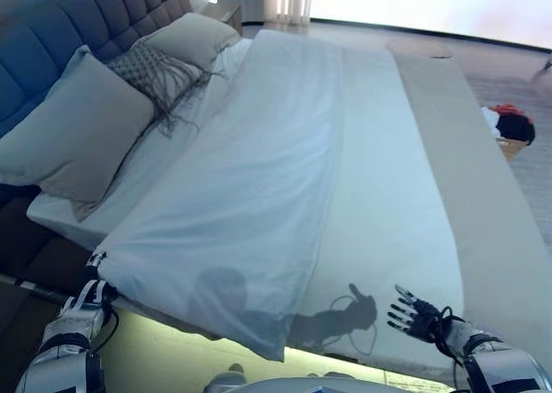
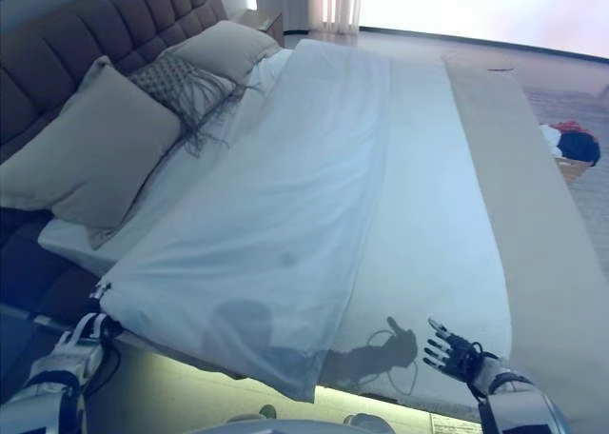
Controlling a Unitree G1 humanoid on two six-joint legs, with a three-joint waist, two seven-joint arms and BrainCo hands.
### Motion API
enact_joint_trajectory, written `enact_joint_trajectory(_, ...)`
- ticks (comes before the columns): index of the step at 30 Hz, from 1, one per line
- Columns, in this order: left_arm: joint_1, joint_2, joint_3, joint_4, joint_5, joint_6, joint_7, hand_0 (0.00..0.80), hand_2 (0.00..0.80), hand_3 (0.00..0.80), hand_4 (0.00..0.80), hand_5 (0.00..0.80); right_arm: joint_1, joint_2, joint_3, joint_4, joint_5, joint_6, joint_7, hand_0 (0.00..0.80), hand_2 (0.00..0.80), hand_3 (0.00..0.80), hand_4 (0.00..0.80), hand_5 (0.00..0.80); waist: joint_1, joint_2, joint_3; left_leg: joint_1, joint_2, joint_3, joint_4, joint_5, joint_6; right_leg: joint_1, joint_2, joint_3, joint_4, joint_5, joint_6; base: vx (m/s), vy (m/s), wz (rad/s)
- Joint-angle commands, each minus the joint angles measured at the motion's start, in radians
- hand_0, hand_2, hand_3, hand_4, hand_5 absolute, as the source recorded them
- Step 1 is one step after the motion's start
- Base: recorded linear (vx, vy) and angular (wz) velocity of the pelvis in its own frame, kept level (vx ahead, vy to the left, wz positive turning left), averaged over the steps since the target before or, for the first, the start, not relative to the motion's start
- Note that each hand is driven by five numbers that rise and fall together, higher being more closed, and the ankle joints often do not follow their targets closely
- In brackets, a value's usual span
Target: Make the bed neatly
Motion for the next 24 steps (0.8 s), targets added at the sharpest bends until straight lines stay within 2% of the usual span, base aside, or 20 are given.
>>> enact_joint_trajectory(1, 0.073, 0.159, 0.133, -0.026, -0.119, -0.138, 0.017, 0.8, 0.8, 0.8, 0.8, 0.8, -0.035, -0.035, -0.017, 0.047, -0.039, -0.019, 0.016, 0.0, 0.0, 0.0, 0.0, 0.0, 0.11, 0.02, -0.029, -0.117, -0.15, 0.075, -0.011, 0.056, 0.04, 0.039, 0.023, -0.007, 0.028, -0.005, 0.061, -0.071, 0.051, -0.05)
enact_joint_trajectory(2, 0.075, 0.153, 0.136, -0.03, -0.12, -0.135, 0.021, 0.8, 0.8, 0.8, 0.8, 0.8, -0.032, -0.037, -0.021, 0.045, -0.043, -0.019, 0.014, 0.0, 0.0, 0.0, 0.0, 0.0, 0.112, 0.02, -0.028, -0.128, -0.147, 0.084, -0.008, 0.062, 0.036, 0.043, 0.024, -0.006, 0.016, -0.005, 0.057, -0.158, 0.087, -0.06)
enact_joint_trajectory(3, 0.072, 0.125, 0.132, -0.039, -0.116, -0.141, 0.02, 0.8, 0.8, 0.8, 0.8, 0.8, -0.026, -0.037, -0.03, 0.043, -0.039, -0.024, 0.007, 0.0, 0.0, 0.0, 0.0, 0.0, 0.11, 0.012, -0.02, -0.152, -0.123, 0.123, 0.012, 0.065, 0.028, 0.045, 0.015, -0.023, 0.003, -0.009, 0.049, -0.177, 0.08, 0.0)
enact_joint_trajectory(5, 0.065, 0.079, 0.113, -0.058, -0.112, -0.16, 0.024, 0.8, 0.8, 0.8, 0.8, 0.8, -0.025, -0.042, -0.038, 0.041, -0.035, -0.023, 0.002, 0.0, 0.0, 0.0, 0.0, 0.0, 0.105, 0.0, -0.015, -0.177, -0.09, 0.144, 0.053, 0.048, 0.017, 0.037, 0.002, -0.047, -0.004, -0.013, 0.034, -0.191, 0.122, 0.17)
enact_joint_trajectory(7, 0.059, 0.022, 0.099, -0.074, -0.083, -0.182, 0.024, 0.8, 0.8, 0.8, 0.8, 0.8, -0.022, -0.052, -0.047, 0.051, -0.036, -0.024, 0.013, 0.0, 0.0, 0.0, 0.0, 0.0, 0.091, -0.018, -0.002, -0.171, -0.03, 0.155, 0.097, 0.03, -0.007, 0.029, -0.026, -0.071, 0.018, -0.024, 0.022, -0.117, 0.207, 0.3)
enact_joint_trajectory(9, 0.057, 0.003, 0.096, -0.081, -0.076, -0.193, 0.036, 0.8, 0.8, 0.8, 0.8, 0.8, -0.017, -0.06, -0.05, 0.05, -0.037, -0.024, 0.018, 0.0, 0.0, 0.0, 0.0, 0.0, 0.081, -0.023, 0.002, -0.167, 0.009, 0.16, 0.115, 0.032, -0.018, 0.025, -0.041, -0.079, 0.037, -0.031, 0.018, -0.068, 0.205, 0.22)
enact_joint_trajectory(12, 0.05, -0.013, 0.095, -0.075, -0.077, -0.201, 0.052, 0.8, 0.8, 0.8, 0.8, 0.8, -0.015, -0.075, -0.059, 0.047, -0.03, -0.014, 0.016, 0.0, 0.0, 0.0, 0.0, 0.0, 0.057, -0.016, 0.008, -0.153, 0.114, 0.165, 0.147, 0.093, -0.053, 0.005, -0.075, -0.092, 0.101, -0.057, 0.01, -0.067, 0.296, -0.01)
enact_joint_trajectory(14, 0.046, -0.027, 0.09, -0.074, -0.086, -0.203, 0.055, 0.8, 0.8, 0.8, 0.8, 0.8, -0.012, -0.081, -0.069, 0.043, -0.022, -0.011, 0.009, 0.0, 0.0, 0.0, 0.0, 0.0, 0.043, -0.007, 0.008, -0.129, 0.149, 0.162, 0.153, 0.105, -0.065, -0.009, -0.1, -0.092, 0.126, -0.062, 0.014, -0.059, 0.374, -0.14)
enact_joint_trajectory(15, 0.049, -0.042, 0.09, -0.07, -0.087, -0.202, 0.066, 0.8, 0.8, 0.8, 0.8, 0.8, -0.005, -0.08, -0.082, 0.043, -0.024, -0.014, 0.008, 0.0, 0.0, 0.0, 0.0, 0.0, 0.034, 0.0, 0.005, -0.104, 0.152, 0.158, 0.147, 0.088, -0.066, -0.017, -0.117, -0.087, 0.135, -0.059, 0.022, -0.037, 0.391, -0.1)
enact_joint_trajectory(19, 0.084, -0.069, 0.095, -0.03, -0.091, -0.175, 0.07, 0.8, 0.8, 0.8, 0.8, 0.8, 0.018, -0.078, -0.109, 0.044, -0.037, -0.011, 0.018, 0.0, 0.0, 0.0, 0.0, 0.0, 0.024, 0.022, -0.006, -0.039, 0.085, 0.151, 0.078, 0.009, -0.05, -0.02, -0.169, -0.055, 0.098, 0.007, 0.084, -0.023, 0.407, 0.0)
enact_joint_trajectory(22, 0.114, -0.047, 0.114, 0.019, -0.091, -0.135, 0.07, 0.8, 0.8, 0.8, 0.8, 0.8, 0.024, -0.067, -0.112, 0.052, -0.049, -0.018, 0.038, 0.0, 0.0, 0.0, 0.0, 0.0, 0.028, 0.034, -0.009, -0.012, 0.028, 0.142, 0.036, -0.018, -0.02, -0.02, -0.206, -0.028, 0.047, 0.074, 0.126, 0.001, 0.352, 0.2)
enact_joint_trajectory(24, 0.129, -0.021, 0.129, 0.055, -0.088, -0.111, 0.065, 0.8, 0.8, 0.8, 0.8, 0.8, 0.029, -0.053, -0.112, 0.055, -0.061, -0.023, 0.045, 0.0, 0.0, 0.0, 0.0, 0.0, 0.037, 0.036, -0.01, 0.004, -0.001, 0.154, 0.002, -0.024, -0.005, -0.022, -0.232, -0.042, 0.013, 0.129, 0.143, -0.023, 0.27, 0.1)
